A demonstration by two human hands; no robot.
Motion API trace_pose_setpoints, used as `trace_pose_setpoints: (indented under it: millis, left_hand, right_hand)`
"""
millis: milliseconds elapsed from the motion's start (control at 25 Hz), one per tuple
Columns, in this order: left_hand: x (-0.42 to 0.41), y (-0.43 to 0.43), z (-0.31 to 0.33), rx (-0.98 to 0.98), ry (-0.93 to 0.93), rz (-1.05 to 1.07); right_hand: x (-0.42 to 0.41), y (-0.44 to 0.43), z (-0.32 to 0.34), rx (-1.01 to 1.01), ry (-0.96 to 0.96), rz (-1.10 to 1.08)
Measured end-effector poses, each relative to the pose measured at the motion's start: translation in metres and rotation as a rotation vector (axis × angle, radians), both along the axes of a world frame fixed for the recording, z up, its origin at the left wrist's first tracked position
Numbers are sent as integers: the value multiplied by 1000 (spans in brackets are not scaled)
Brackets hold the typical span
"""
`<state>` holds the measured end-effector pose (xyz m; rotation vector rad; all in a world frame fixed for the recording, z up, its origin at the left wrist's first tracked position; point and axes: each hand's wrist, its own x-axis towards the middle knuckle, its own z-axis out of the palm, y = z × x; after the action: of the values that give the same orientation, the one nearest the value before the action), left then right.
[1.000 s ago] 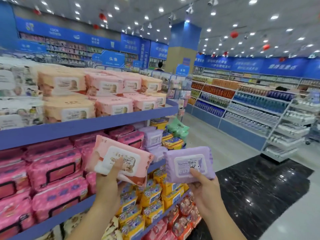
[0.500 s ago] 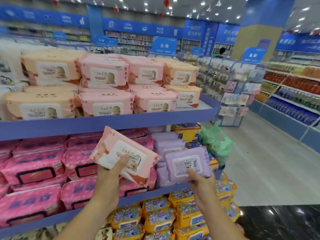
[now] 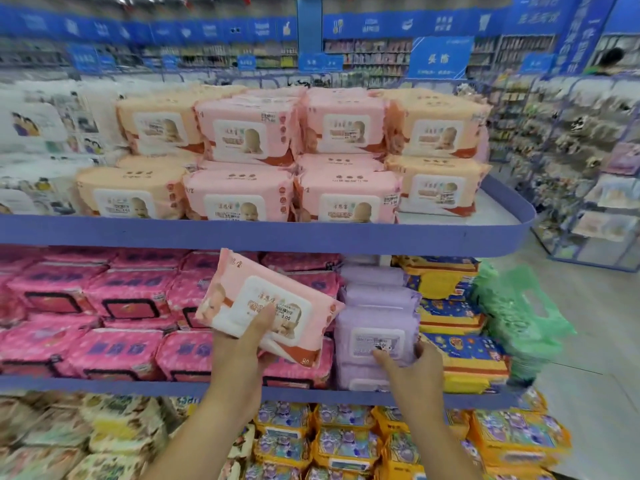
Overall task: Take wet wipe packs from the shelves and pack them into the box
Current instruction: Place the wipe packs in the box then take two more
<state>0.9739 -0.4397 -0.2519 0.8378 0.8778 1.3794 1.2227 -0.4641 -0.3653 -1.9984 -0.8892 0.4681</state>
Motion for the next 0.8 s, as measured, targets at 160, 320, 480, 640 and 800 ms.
trace_pose_setpoints:
  millis: [160,320,480,640,800]
  left_hand:
    - [4,-7,-2,22,-29,27]
    - [11,-13,1,-4,-71,45]
    - [22,-12,13,-5,-125,3]
    - [46,-12,40,37,-160,-55]
    - [50,-10,81,27,-188,-244]
  right_hand:
    - [4,-2,12,-99,-287,40]
    - [1,-5,28,-85,-418,34]
    - [-26,-9,79,232,-171,66]
    - [-68,-13,156,398,679,404]
    - [-66,-7,192,583,639,406]
